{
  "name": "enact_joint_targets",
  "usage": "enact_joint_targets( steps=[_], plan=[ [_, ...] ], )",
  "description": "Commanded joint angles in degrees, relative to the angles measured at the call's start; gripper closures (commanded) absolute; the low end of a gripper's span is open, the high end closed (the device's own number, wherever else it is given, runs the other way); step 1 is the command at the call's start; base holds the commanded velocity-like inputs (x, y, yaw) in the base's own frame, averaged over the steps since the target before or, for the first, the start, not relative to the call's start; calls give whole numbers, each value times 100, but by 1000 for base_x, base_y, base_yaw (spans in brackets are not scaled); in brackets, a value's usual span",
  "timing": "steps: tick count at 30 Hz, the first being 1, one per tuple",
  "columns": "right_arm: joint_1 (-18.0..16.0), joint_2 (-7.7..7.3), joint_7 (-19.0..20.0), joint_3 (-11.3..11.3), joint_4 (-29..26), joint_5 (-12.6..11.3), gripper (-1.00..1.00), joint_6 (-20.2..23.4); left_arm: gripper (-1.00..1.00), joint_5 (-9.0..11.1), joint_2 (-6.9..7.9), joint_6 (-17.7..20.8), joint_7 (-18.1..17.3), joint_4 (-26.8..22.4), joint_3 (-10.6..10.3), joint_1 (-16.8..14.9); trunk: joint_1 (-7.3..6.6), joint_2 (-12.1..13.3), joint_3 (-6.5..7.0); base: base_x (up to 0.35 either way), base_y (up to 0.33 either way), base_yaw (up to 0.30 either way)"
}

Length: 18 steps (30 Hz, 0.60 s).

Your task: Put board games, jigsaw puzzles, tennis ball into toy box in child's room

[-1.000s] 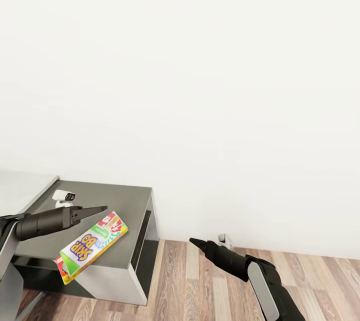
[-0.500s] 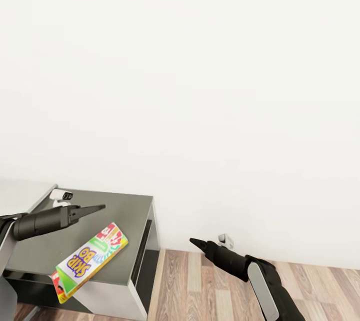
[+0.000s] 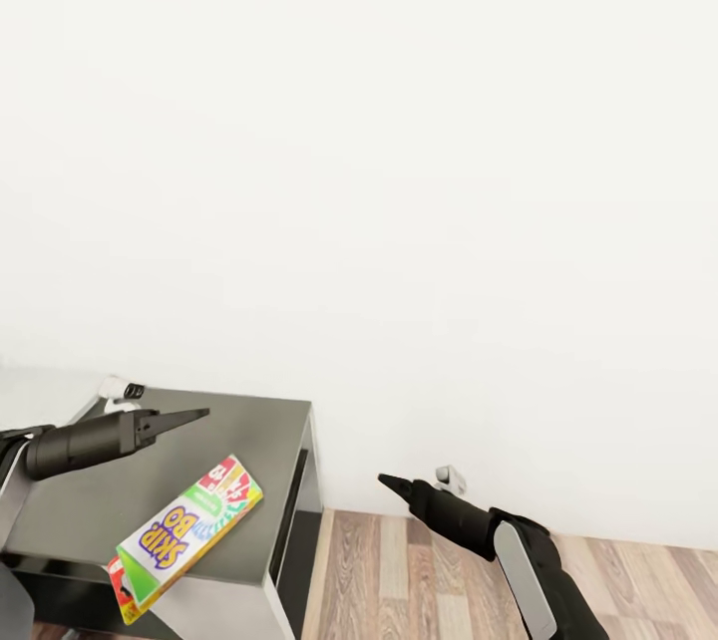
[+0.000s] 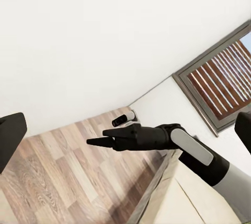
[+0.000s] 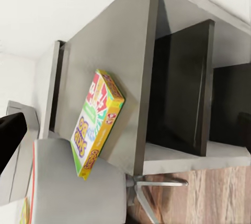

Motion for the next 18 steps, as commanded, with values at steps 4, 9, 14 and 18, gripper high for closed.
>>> enact_joint_targets(
  steps=[4, 9, 14, 18],
  plan=[
    [-5, 4, 20, -20, -15, -8, -100, 43, -100, 23, 2, 59, -11, 1, 3, 33, 5, -11, 26, 88, 95, 0],
    [-4, 3, 20, -39, -17, -8, -100, 43, -100, 26, 2, 54, -11, 1, 50, 53, 5, -11, 73, 17, 18, 0],
    [-2, 7, 18, -81, -15, -6, -100, 42, -100, 25, 2, 54, -11, 1, 116, 63, 5, -11, 120, 3, 3, 0],
    [1, 6, 23, -91, -18, -11, -100, 43, -100, 29, 2, 57, -18, 1, 132, 70, 5, -11, 157, 0, 72, 0]
  ],
)
